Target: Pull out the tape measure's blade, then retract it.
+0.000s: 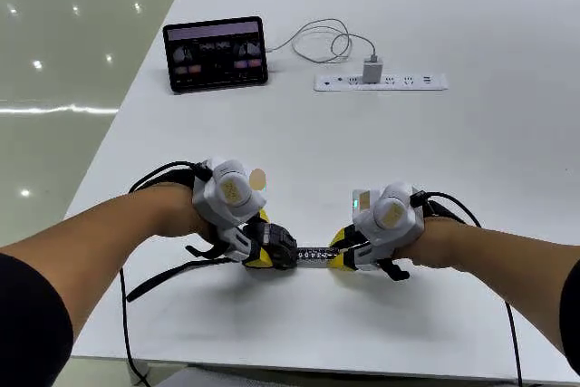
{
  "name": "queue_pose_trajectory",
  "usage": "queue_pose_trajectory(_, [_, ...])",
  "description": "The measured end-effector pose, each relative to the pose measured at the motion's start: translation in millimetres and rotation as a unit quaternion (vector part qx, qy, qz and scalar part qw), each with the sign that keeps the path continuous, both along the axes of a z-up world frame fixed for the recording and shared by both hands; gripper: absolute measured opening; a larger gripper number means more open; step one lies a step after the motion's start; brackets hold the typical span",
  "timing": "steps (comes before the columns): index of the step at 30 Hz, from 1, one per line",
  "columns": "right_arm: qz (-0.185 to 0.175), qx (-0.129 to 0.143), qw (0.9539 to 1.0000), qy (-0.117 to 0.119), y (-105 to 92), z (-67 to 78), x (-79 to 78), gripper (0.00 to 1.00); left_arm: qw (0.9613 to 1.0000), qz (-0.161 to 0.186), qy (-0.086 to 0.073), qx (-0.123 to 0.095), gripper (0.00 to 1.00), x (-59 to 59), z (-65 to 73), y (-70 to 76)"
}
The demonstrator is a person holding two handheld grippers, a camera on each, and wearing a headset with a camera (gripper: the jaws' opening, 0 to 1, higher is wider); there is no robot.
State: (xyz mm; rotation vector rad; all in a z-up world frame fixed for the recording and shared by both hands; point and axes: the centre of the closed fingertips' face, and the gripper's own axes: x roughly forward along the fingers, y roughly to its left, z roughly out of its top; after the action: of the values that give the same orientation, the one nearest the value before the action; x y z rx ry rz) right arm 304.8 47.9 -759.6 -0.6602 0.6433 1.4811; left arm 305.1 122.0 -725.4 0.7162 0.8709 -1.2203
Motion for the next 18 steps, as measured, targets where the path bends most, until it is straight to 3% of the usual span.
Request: queue_pose_trajectory(18, [-0.008,-0.004,1.0000,0.002,-13.1,0.8,-1.6,0.10,1.0000,0.000,-0.004,-0.001,0.32,-0.9,1.3,-0.1])
